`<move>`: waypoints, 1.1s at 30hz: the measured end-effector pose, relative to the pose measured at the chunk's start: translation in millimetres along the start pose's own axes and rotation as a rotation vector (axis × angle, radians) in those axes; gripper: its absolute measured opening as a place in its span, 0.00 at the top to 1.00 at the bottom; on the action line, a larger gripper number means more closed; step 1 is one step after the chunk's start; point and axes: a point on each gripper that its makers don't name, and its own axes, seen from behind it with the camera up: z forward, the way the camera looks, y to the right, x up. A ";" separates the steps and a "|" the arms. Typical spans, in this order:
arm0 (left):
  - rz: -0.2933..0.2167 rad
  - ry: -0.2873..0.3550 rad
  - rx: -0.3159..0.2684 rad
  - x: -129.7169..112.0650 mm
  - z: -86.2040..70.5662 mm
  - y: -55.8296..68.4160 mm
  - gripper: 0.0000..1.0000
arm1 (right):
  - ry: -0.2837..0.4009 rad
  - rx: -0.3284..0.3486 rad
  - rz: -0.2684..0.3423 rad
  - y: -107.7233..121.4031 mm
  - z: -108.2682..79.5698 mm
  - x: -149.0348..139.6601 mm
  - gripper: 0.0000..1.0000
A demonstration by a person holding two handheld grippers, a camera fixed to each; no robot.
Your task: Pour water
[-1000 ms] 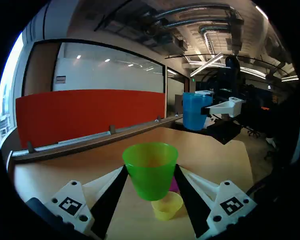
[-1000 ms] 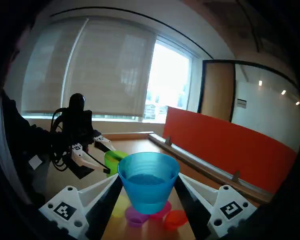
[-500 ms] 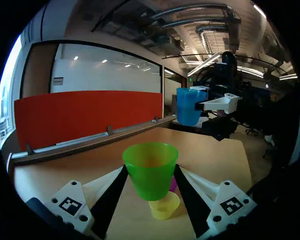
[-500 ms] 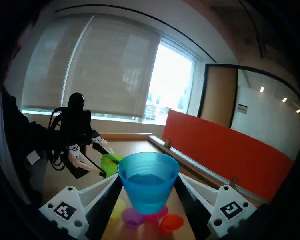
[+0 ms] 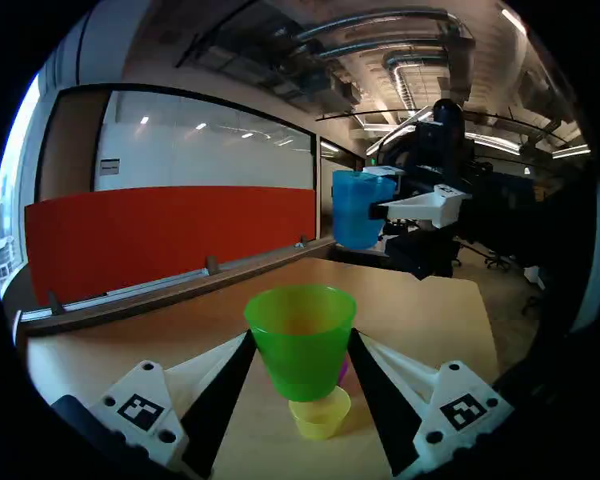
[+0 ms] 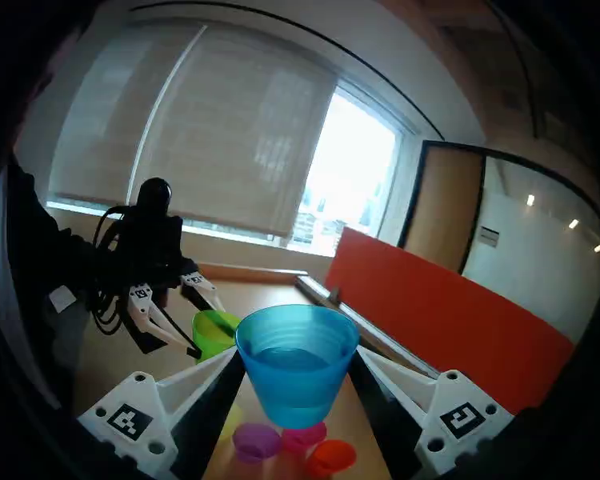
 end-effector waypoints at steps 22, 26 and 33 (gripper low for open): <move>0.004 0.000 -0.060 -4.8 -4.3 21.6 0.17 | 0.018 0.038 -0.124 -10.9 23.7 20.0 0.11; 0.007 -0.002 -0.066 -6.3 -4.0 25.1 0.17 | 0.021 0.039 -0.146 -9.9 27.0 22.9 0.12; 0.008 0.005 -0.078 -4.5 -4.1 29.7 0.17 | 0.024 0.036 -0.210 -10.9 31.6 26.8 0.12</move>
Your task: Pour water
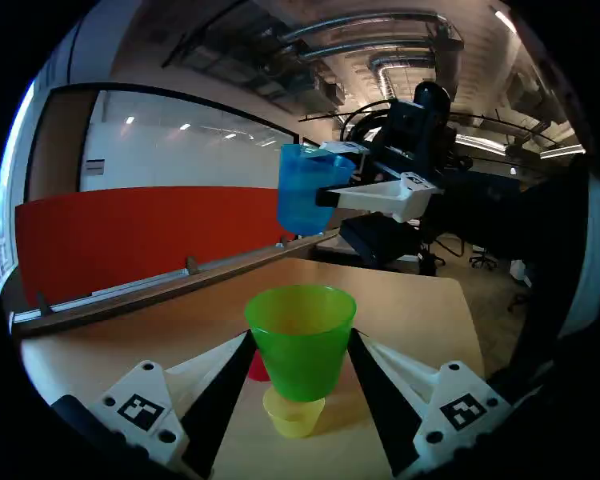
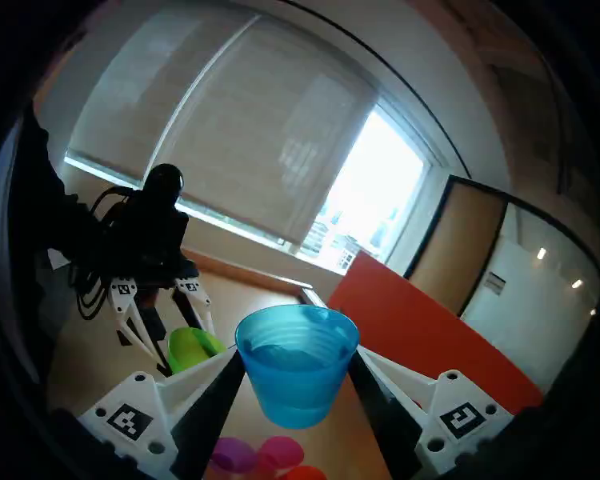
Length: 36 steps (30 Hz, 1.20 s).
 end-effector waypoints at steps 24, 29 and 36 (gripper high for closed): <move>0.032 0.025 -0.005 -0.1 -2.4 5.8 0.17 | -0.005 0.005 -0.115 1.3 12.7 4.3 0.11; 0.035 0.032 -0.014 1.5 -2.6 8.9 0.17 | -0.009 0.004 -0.143 1.4 15.2 4.7 0.12; 0.036 0.038 -0.015 3.5 -2.2 10.7 0.17 | -0.013 0.004 -0.182 1.5 19.2 6.8 0.12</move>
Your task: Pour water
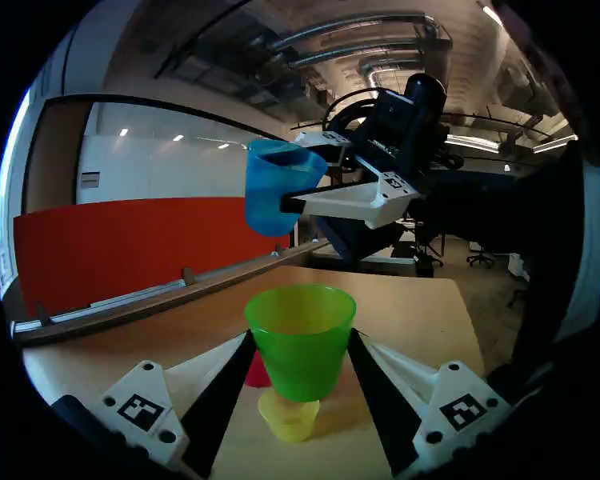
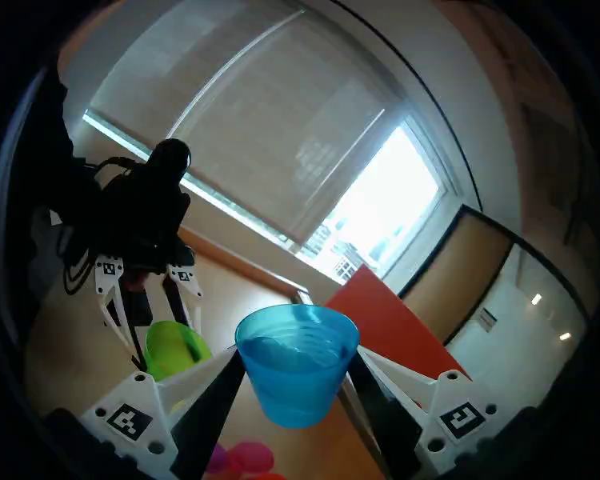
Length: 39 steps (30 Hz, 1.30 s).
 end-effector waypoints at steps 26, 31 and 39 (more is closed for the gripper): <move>0.005 0.013 -0.029 7.0 -0.7 8.7 0.17 | -0.022 0.004 -0.180 -0.6 10.0 8.2 0.12; 0.006 0.014 -0.032 7.1 -0.8 8.7 0.17 | -0.029 0.001 -0.209 1.2 11.9 9.3 0.12; 0.007 0.016 -0.034 8.3 -0.9 8.2 0.17 | -0.034 -0.005 -0.250 4.6 14.4 12.4 0.12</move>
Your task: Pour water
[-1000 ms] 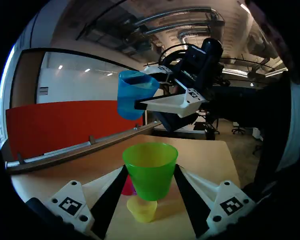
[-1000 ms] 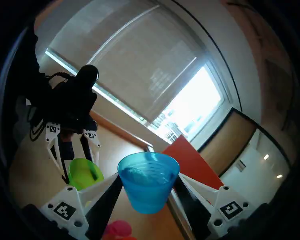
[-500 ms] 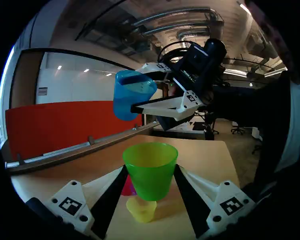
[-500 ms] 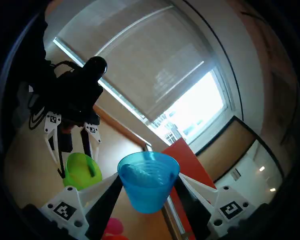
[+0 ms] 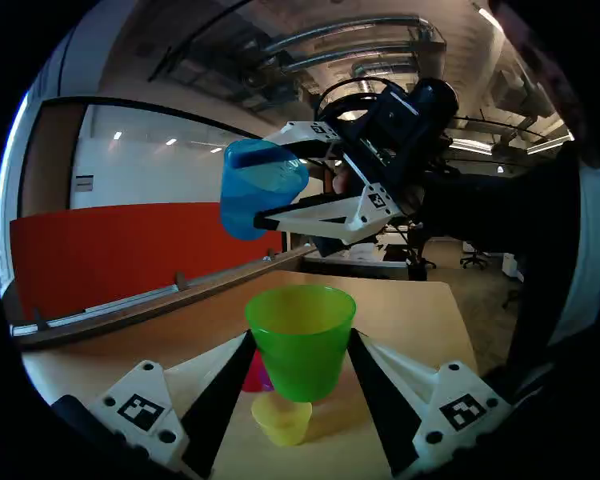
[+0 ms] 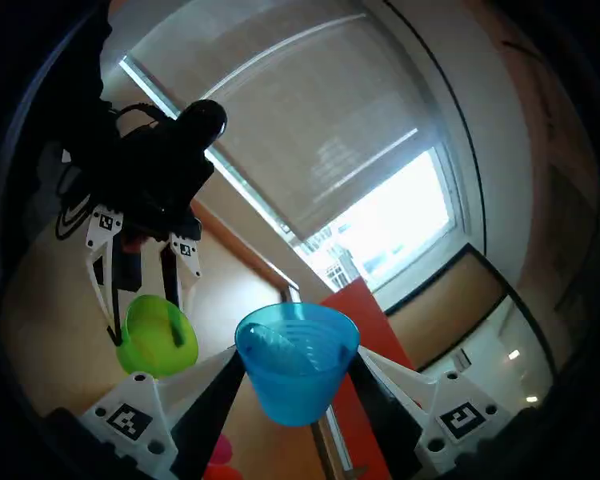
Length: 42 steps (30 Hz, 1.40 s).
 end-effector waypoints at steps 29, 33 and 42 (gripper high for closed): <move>0.009 -0.004 -0.002 -1.9 4.8 3.0 0.17 | -0.010 -0.015 -0.128 1.7 0.6 3.6 0.11; 0.009 -0.003 -0.003 -1.9 5.1 3.5 0.17 | -0.012 -0.014 -0.140 0.7 1.0 3.8 0.11; 0.009 -0.001 0.002 -1.5 4.4 1.8 0.17 | -0.013 -0.017 -0.151 0.7 1.0 4.4 0.11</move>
